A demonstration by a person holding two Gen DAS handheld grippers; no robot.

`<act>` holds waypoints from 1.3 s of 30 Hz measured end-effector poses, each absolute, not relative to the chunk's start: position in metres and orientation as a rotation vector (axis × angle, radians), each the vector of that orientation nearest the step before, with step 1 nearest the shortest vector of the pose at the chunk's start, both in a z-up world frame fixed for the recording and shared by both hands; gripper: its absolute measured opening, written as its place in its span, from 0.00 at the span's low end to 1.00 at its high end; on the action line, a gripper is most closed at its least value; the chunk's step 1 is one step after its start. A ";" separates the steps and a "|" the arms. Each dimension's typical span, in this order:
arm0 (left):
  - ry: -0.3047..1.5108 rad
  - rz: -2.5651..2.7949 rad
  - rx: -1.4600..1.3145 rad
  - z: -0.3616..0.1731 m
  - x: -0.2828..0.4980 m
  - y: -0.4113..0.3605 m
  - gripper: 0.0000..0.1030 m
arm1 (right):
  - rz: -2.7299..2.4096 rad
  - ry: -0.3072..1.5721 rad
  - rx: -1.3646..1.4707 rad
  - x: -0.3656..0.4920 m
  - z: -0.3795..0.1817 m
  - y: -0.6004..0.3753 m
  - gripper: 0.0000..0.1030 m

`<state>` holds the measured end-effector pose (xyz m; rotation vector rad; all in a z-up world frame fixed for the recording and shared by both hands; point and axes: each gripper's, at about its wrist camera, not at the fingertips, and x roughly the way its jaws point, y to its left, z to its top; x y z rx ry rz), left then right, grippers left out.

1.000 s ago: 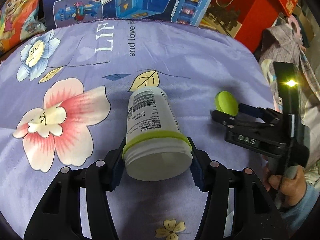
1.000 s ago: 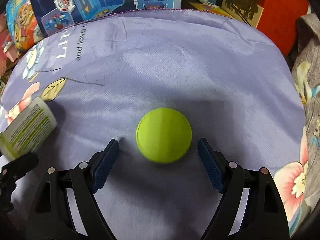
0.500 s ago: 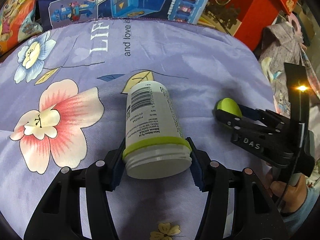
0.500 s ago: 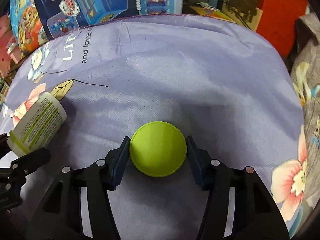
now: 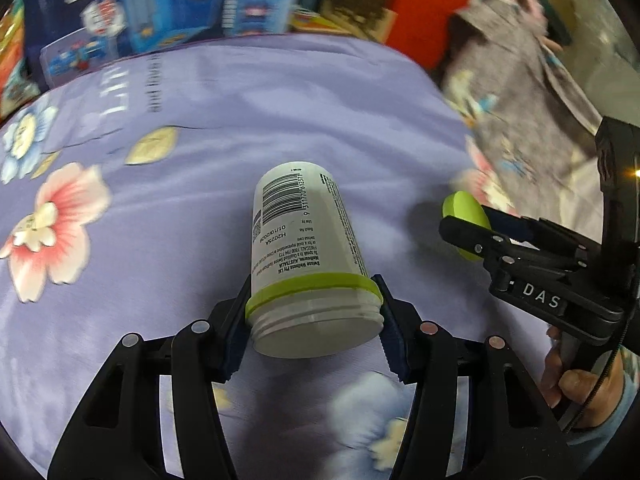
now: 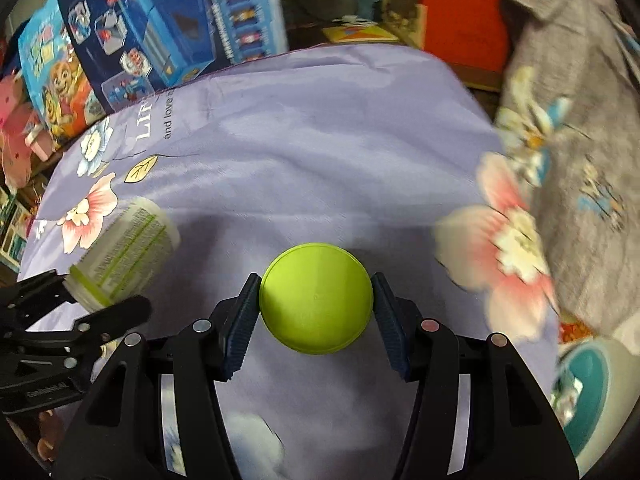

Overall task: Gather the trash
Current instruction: 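Carry the bottle and lid over the bin and open the left gripper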

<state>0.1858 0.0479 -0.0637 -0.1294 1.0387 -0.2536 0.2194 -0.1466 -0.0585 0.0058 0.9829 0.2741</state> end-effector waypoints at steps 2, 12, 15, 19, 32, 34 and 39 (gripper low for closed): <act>1.043 -0.300 -0.116 -0.061 0.176 0.027 0.55 | 0.257 0.978 0.029 0.204 -0.055 -0.167 0.52; 1.042 -0.439 -0.013 -0.052 0.150 -0.060 0.55 | 0.162 0.928 0.141 0.139 -0.042 -0.259 0.52; 1.037 -0.468 0.024 -0.049 0.145 -0.082 0.55 | 0.131 0.914 0.177 0.126 -0.041 -0.285 0.52; 1.037 -0.503 0.082 -0.048 0.137 -0.114 0.55 | 0.095 0.895 0.232 0.110 -0.043 -0.318 0.52; 1.047 -0.601 0.237 -0.049 0.116 -0.214 0.55 | -0.039 0.839 0.395 0.057 -0.054 -0.427 0.52; 1.046 -0.621 0.259 -0.049 0.112 -0.229 0.55 | -0.065 0.831 0.410 0.048 -0.056 -0.442 0.52; 1.044 -0.683 0.300 -0.049 0.103 -0.268 0.55 | -0.131 0.814 0.456 0.024 -0.062 -0.479 0.52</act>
